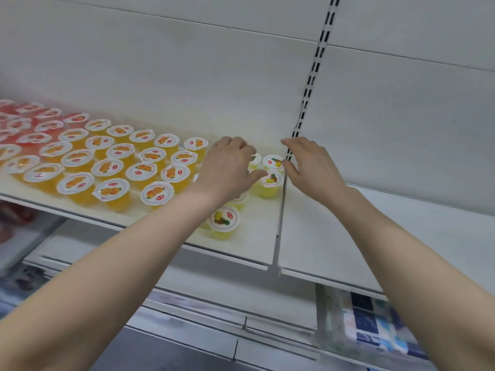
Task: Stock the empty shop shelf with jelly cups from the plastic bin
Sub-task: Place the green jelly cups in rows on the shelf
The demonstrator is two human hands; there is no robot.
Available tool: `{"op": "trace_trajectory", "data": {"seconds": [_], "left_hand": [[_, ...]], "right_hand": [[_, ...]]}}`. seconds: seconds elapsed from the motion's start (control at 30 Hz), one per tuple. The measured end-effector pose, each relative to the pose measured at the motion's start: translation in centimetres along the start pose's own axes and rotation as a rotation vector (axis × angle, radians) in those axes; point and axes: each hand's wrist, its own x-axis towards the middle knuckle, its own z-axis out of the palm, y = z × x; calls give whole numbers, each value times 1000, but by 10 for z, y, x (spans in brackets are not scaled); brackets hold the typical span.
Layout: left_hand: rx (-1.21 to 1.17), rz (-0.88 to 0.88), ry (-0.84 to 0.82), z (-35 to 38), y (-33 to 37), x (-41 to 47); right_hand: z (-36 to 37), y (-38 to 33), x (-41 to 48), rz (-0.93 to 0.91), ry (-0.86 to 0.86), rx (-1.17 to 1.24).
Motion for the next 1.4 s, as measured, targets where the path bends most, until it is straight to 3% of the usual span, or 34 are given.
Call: {"op": "trace_trajectory", "data": {"seconds": [0.4, 0.7, 1.1, 1.4], "left_hand": [[166, -161, 116, -87, -115, -80], [331, -271, 242, -166, -251, -201], [405, -526, 169, -243, -426, -404], [391, -821, 136, -251, -515, -531]], "right_hand": [[-5, -135, 48, -392, 22, -75], [31, -331, 81, -600, 34, 47], [116, -612, 85, -860, -21, 224], [190, -756, 77, -1028, -174, 326]]}}
